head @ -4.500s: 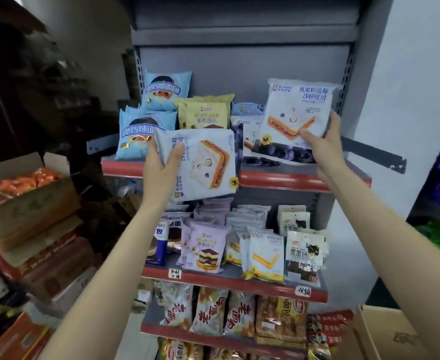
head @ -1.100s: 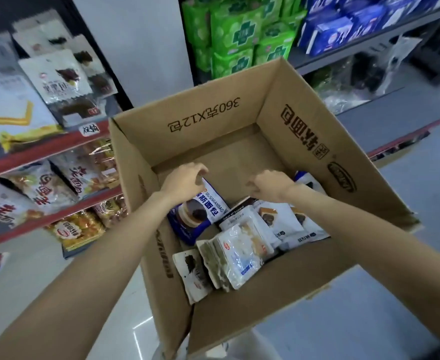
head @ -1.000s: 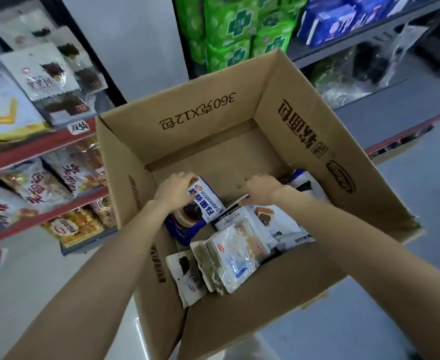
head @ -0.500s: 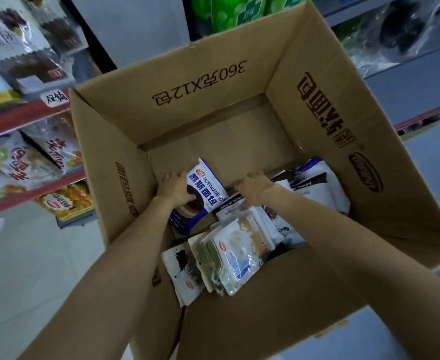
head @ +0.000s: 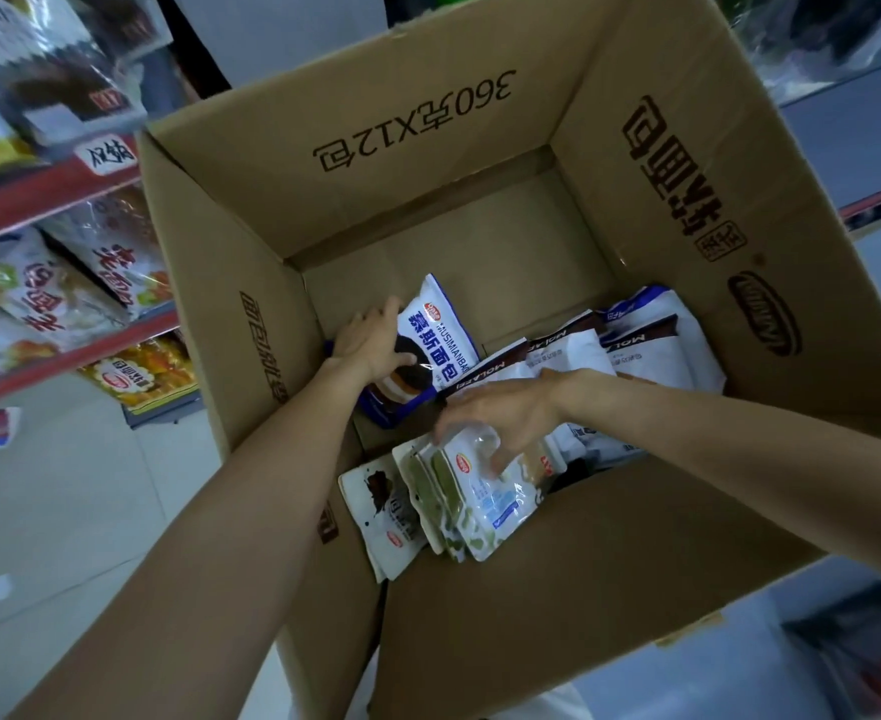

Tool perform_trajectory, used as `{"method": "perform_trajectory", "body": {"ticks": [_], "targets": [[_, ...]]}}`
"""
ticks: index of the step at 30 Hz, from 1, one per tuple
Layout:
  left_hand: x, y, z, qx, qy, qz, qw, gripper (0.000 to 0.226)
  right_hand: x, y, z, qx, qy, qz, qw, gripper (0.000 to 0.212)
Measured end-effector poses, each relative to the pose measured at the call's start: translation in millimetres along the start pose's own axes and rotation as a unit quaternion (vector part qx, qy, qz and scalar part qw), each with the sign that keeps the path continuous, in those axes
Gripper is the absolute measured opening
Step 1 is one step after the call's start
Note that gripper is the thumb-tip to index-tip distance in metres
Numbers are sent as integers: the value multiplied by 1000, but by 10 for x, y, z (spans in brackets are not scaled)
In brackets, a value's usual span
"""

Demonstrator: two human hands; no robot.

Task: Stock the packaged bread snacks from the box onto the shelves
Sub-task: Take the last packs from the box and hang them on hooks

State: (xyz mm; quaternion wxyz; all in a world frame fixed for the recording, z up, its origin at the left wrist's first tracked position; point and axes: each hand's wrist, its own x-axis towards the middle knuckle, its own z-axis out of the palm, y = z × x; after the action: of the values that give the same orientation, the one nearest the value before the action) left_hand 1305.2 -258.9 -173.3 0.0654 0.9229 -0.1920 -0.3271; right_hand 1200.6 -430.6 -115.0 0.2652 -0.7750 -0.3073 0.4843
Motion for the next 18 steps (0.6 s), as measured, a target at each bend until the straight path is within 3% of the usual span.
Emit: {"method": "perform_trajectory", "body": {"ticks": [6, 13, 16, 18], "targets": [[39, 122, -85, 15, -12, 8, 1000, 83, -45, 6, 18, -47, 68, 15, 996, 36], [-170, 258, -403, -167, 110, 7, 980, 67, -203, -12, 18, -38, 91, 39, 994, 20], [-378, 326, -699, -243, 173, 20, 954, 66, -430, -22, -48, -3, 163, 56, 985, 10], [-590, 346, -942, -303, 217, 33, 928, 65, -633, -63, -93, 37, 249, 56, 966, 18]]}}
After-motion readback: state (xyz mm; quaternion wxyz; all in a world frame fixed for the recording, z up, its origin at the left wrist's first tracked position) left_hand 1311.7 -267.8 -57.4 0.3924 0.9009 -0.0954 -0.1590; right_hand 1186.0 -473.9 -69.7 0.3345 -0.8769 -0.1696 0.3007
